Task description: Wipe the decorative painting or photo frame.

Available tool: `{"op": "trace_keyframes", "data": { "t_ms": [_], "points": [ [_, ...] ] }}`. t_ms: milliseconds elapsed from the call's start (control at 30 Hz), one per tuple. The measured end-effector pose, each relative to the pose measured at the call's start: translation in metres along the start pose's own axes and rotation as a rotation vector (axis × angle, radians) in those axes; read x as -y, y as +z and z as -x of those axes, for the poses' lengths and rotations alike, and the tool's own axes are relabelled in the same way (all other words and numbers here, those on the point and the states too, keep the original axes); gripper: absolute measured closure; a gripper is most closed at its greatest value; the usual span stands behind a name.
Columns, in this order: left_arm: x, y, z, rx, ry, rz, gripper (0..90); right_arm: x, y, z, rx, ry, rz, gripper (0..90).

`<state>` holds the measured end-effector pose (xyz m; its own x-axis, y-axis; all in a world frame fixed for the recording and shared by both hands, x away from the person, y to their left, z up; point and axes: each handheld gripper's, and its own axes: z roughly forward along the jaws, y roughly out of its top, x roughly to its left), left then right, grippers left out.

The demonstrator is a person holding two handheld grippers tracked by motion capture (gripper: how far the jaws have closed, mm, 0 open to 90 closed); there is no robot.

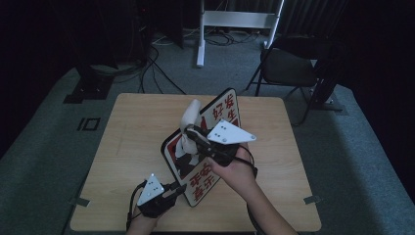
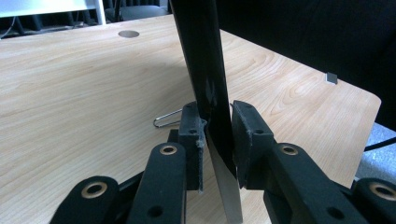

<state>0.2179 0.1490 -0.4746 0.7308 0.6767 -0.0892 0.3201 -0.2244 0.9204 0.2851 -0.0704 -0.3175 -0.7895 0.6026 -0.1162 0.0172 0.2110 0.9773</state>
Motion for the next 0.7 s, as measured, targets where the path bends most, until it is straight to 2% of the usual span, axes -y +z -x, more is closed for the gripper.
{"op": "trace_keyframes", "data": {
  "t_ms": [133, 333, 600, 700],
  "points": [
    [0.0, 0.0, 0.0, -0.003, 0.002, -0.003, 75.5, 0.009, 0.01, -0.003, 0.009, -0.014, -0.029, 81.6],
    [0.0, 0.0, 0.001, -0.004, 0.002, -0.002, 75.4, 0.026, 0.01, -0.004, 0.017, -0.016, -0.059, 81.6],
    [0.0, 0.0, 0.001, -0.006, 0.004, -0.002, 75.3, 0.064, 0.005, -0.004, 0.02, 0.02, -0.109, 81.5],
    [0.0, 0.0, 0.001, -0.006, 0.006, -0.005, 75.3, 0.079, 0.003, -0.005, 0.028, 0.013, -0.135, 81.5]
  ]
}}
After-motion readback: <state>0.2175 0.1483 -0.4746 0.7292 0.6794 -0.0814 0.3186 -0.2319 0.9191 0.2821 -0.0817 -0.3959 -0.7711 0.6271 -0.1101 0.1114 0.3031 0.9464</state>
